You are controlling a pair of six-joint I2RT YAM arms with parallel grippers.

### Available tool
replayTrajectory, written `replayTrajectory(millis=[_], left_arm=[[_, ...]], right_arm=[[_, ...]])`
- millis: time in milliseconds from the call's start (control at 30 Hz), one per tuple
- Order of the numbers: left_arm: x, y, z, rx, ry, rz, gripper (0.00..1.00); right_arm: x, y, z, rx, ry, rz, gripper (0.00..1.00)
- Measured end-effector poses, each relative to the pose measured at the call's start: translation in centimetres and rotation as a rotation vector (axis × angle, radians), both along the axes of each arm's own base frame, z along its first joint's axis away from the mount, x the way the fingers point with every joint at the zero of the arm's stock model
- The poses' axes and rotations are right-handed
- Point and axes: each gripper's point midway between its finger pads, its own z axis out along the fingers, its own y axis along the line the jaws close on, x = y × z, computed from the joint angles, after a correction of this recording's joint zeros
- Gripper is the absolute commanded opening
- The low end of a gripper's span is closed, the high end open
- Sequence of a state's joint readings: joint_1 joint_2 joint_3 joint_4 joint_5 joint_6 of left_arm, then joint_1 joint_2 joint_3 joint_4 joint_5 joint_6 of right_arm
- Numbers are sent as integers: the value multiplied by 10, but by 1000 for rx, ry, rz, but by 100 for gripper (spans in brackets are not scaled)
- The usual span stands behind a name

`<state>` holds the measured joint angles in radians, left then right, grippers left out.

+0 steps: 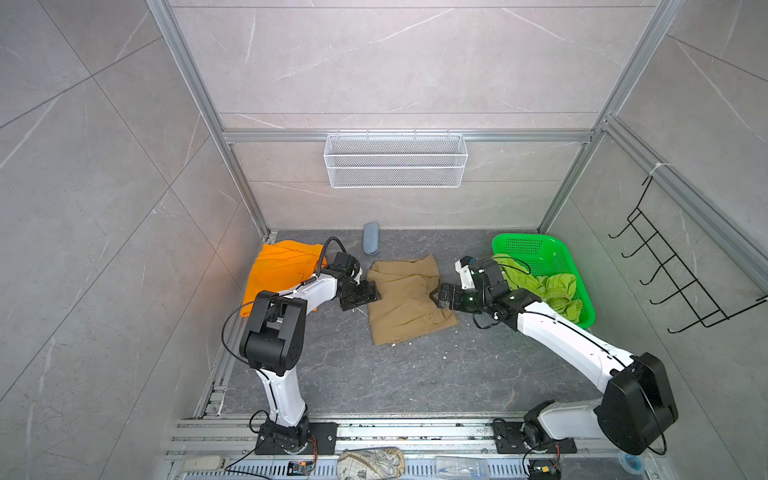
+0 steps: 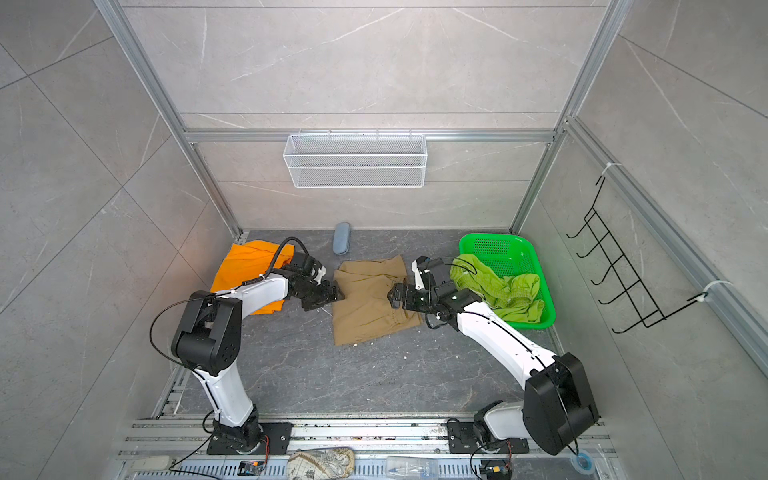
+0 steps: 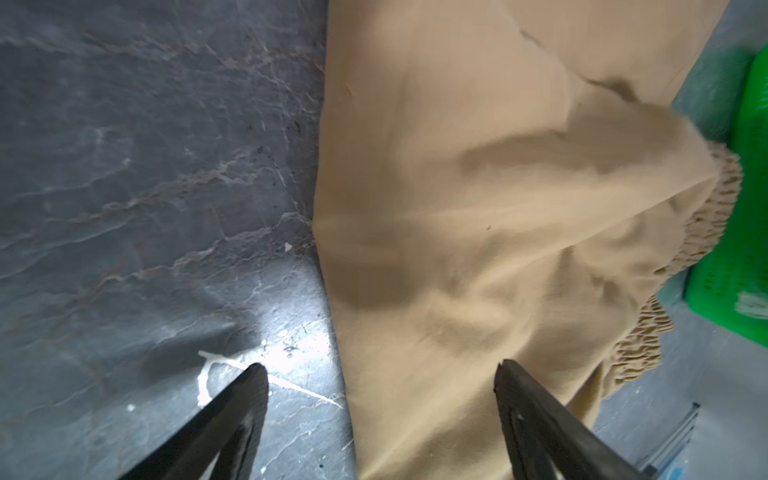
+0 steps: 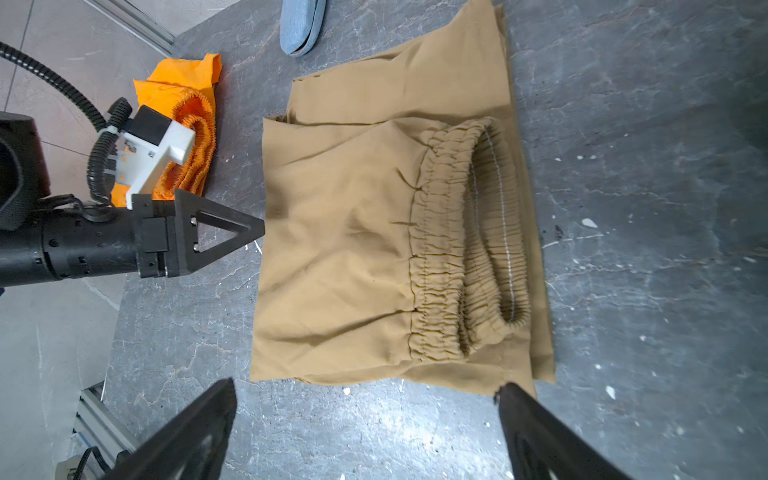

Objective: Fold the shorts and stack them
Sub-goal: 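Release the trousers and draw the right gripper back toward the basket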

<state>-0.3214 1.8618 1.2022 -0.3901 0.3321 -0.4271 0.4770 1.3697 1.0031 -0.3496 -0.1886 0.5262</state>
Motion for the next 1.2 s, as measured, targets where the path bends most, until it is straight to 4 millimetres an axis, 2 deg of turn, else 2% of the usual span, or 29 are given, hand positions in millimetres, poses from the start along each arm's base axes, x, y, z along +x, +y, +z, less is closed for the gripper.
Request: replayTrajectory(millis=[67, 167, 400, 567, 767, 933, 1067, 1200], left_arm=[[-2, -4, -7, 19, 8, -17, 73], [-6, -12, -18, 46, 22, -57, 53], [-4, -15, -13, 124, -12, -118, 0], [2, -3, -5, 215, -35, -144, 0], [-1, 26, 6, 378, -58, -159, 0], [-1, 52, 40, 518, -141, -177, 0], [8, 74, 71, 665, -231, -197, 0], [15, 100, 89, 840, -288, -217, 0]], right_arm=[[-1, -3, 4, -7, -12, -9, 99], [-2, -9, 11, -21, -35, -25, 99], [-5, -19, 22, -44, -76, -51, 99], [-6, -22, 19, -56, -74, -54, 99], [-11, -26, 24, -53, -95, -63, 99], [-12, -23, 27, -34, -99, -48, 99], [-11, -18, 29, -15, -107, -34, 99], [-11, -6, 30, -12, -110, -5, 99]])
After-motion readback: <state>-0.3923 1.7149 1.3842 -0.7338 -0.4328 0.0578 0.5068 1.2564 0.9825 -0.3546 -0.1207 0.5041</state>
